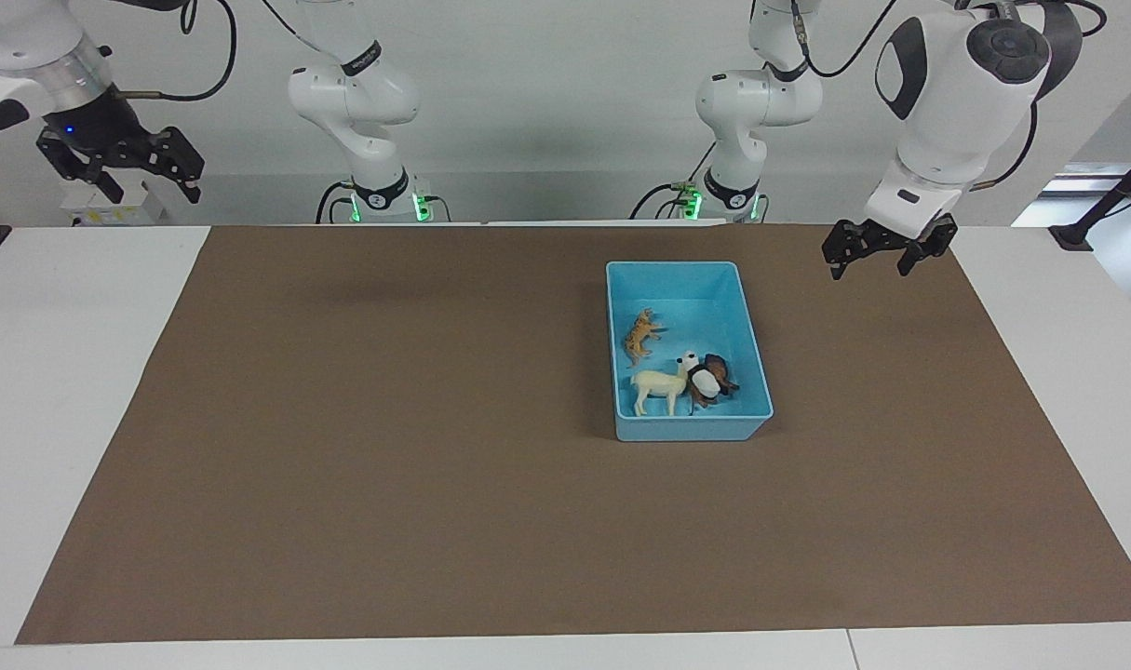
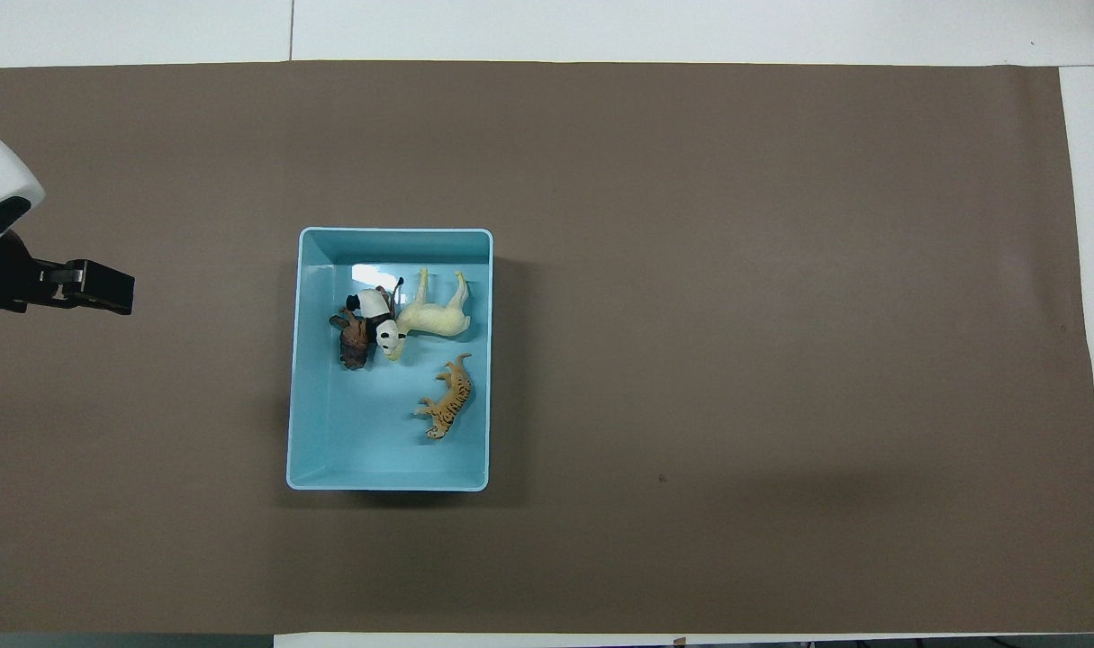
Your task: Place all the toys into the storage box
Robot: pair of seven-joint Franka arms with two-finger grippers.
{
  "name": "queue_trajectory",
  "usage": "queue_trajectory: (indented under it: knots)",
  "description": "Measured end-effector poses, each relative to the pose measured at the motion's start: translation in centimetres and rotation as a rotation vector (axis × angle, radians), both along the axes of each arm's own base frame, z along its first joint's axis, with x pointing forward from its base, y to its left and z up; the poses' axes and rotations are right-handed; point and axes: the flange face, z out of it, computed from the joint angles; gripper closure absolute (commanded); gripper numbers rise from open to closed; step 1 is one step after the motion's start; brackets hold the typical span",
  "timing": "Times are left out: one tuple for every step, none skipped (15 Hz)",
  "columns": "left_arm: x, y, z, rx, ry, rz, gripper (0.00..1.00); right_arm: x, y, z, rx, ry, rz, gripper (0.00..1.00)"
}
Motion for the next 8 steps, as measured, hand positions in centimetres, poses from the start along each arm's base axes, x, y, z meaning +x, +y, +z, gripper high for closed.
queue_trajectory:
  knots:
    - [0.02,0.06,0.0,-0.019,0.0,0.001,0.0,0.01,0.04,0.0,0.0,0.0,0.001,0.0]
    - [0.04,0.06,0.01,-0.029,-0.001,0.001,0.0,0.01,0.04,0.0,0.0,0.0,0.001,0.0]
    - [0.08,0.01,0.04,-0.035,-0.005,0.0,0.0,0.01,0.04,0.0,0.0,0.0,0.001,0.0]
    - [0.21,-0.11,0.14,-0.046,-0.016,0.001,0.0,0.01,0.04,0.0,0.0,0.0,0.001,0.0]
    - [0.34,-0.19,0.25,-0.058,-0.028,0.002,0.0,0.01,0.04,0.0,0.0,0.0,0.001,0.0]
    - [0.45,-0.14,0.33,-0.066,-0.038,0.005,0.0,0.01,0.04,0.0,0.0,0.0,0.001,0.0]
    - [0.51,-0.03,0.38,-0.07,-0.043,0.008,0.0,0.01,0.04,0.0,0.0,0.0,0.001,0.0]
    - [0.54,0.05,0.39,-0.071,-0.045,0.009,0.0,0.01,0.04,0.0,0.0,0.0,0.001,0.0]
